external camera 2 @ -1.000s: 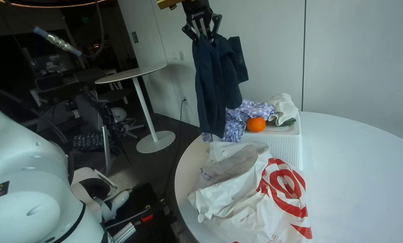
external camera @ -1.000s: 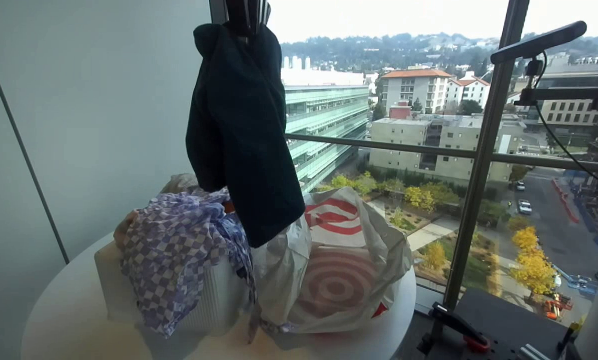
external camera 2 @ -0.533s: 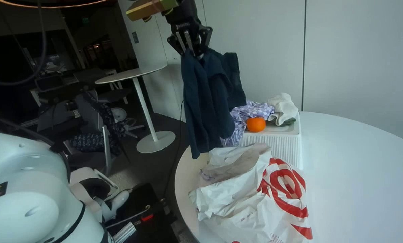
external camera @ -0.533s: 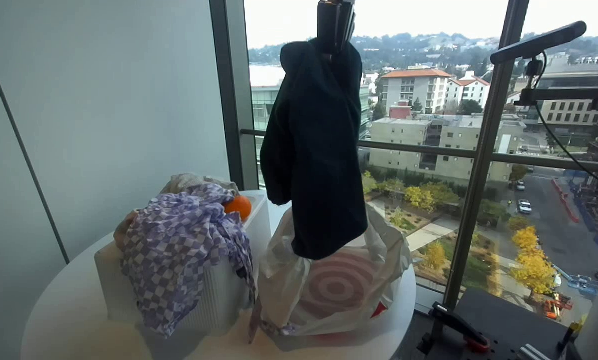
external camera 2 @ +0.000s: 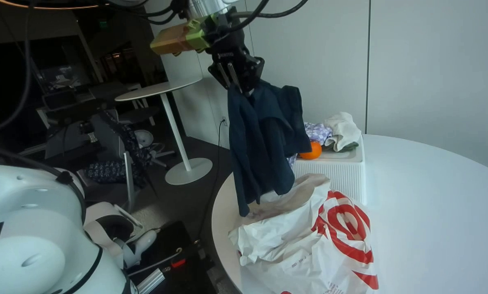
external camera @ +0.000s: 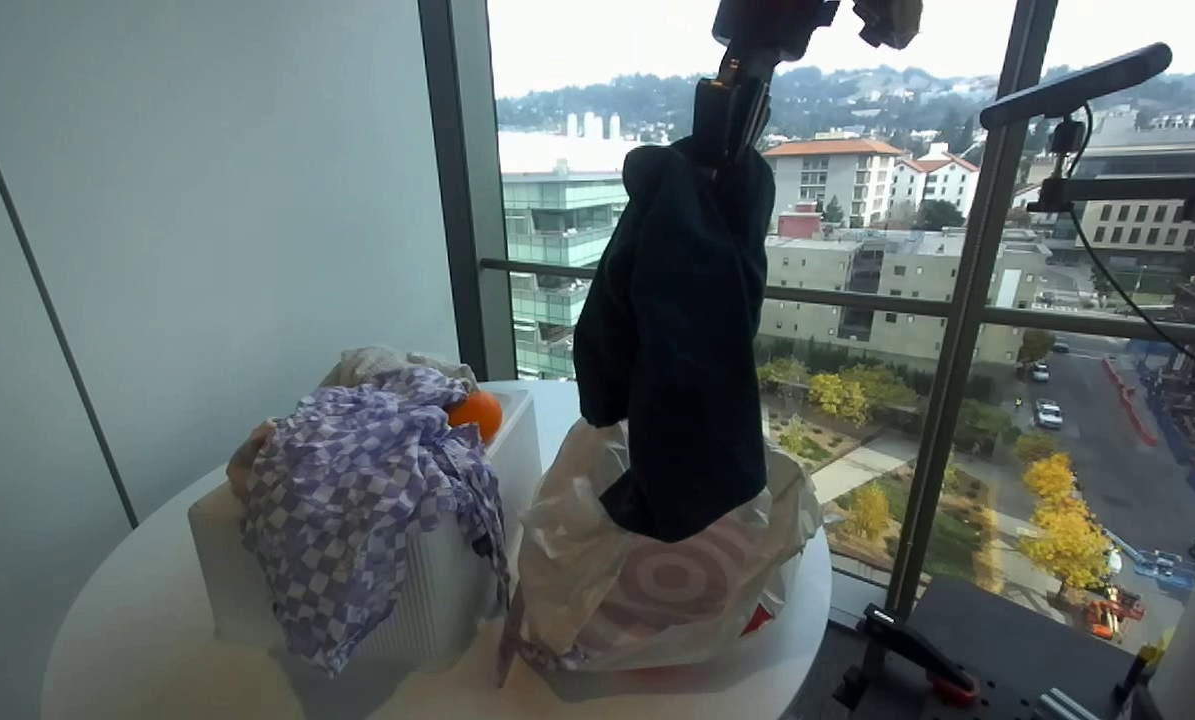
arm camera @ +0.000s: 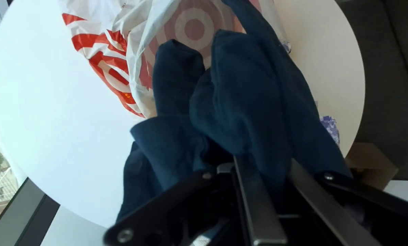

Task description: Move two clothes from the white box into the plastic bag

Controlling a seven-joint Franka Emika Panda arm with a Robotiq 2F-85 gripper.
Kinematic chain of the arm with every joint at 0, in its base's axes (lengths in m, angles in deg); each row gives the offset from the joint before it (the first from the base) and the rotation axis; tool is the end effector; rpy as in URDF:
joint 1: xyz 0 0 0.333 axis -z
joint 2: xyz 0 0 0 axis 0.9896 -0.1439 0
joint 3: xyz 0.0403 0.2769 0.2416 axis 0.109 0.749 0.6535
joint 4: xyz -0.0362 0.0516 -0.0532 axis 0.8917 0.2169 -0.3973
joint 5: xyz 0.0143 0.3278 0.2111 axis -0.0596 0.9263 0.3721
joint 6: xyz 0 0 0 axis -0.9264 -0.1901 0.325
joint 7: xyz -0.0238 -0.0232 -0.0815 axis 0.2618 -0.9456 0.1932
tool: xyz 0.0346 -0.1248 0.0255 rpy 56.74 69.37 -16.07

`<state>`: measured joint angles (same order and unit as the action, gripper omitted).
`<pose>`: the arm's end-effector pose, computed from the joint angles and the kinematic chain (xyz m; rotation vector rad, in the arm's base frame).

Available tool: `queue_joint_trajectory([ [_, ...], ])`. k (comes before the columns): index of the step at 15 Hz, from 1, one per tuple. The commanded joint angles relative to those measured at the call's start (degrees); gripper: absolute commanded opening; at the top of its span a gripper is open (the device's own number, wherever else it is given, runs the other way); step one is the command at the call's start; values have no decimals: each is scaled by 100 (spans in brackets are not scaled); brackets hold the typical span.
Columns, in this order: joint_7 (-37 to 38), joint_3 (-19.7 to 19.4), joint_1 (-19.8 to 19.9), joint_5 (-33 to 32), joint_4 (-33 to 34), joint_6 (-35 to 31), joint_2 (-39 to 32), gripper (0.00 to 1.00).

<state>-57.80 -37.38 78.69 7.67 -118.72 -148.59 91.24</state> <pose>0.3232 -0.0197 0.5856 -3.0108 -0.4894 -0.4360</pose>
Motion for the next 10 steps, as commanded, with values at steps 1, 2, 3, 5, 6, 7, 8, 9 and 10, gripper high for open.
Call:
queue_joint_trajectory([
  [1, 356, 33, 136, -84, -367, -355, 592, 3],
  [2, 423, 36, 164, -108, -383, -374, 689, 5],
  [3, 546, 54, 213, -120, -364, -395, 745, 5],
  [5, 808, 103, 327, -184, -275, -321, 778, 5],
  [6, 922, 123, 374, -230, -187, -253, 685, 5],
  [7, 1020, 138, 420, -307, -115, -218, 564, 5],
  [8, 1098, 135, 454, -386, -13, -144, 385, 5],
  [9, 1191, 137, 491, -449, 46, -92, 253, 6],
  [10, 1253, 125, 517, -496, 108, -32, 104, 6],
])
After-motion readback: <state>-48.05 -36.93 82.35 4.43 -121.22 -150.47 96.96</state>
